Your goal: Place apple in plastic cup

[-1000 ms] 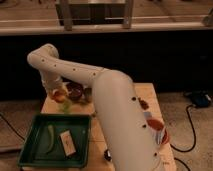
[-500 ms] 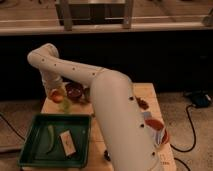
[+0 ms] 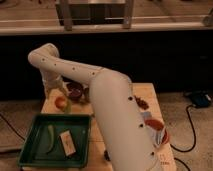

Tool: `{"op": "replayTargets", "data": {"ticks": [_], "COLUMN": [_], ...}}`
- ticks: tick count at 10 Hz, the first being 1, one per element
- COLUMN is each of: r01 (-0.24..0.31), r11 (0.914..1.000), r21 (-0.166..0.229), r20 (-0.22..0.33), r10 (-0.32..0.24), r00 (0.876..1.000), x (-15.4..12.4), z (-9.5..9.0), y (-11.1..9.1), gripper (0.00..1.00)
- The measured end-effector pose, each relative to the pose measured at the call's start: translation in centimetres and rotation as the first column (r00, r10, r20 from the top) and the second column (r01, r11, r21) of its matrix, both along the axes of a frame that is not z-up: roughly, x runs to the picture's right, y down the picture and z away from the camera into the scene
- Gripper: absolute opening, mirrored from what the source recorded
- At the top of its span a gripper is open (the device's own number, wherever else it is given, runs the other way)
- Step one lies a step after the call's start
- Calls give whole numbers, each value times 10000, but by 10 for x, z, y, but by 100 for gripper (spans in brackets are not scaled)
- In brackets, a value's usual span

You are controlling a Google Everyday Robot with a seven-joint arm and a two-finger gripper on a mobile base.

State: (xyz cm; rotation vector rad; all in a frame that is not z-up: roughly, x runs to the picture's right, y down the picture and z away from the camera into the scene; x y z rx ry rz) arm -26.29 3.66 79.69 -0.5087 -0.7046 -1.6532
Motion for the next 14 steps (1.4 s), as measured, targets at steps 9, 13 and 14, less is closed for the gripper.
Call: {"op": "replayTargets", "data": {"ticks": [9, 13, 14], "r01": [139, 333, 330], "r11": [9998, 9994, 9994], "r21": [-107, 66, 66], "r20": [86, 157, 159], "r10": [-138, -334, -331], "r00": [9999, 9993, 9993], "x": [4, 4, 4], "z": [4, 4, 4], "y": [0, 0, 0], "gripper": [80, 80, 80]}}
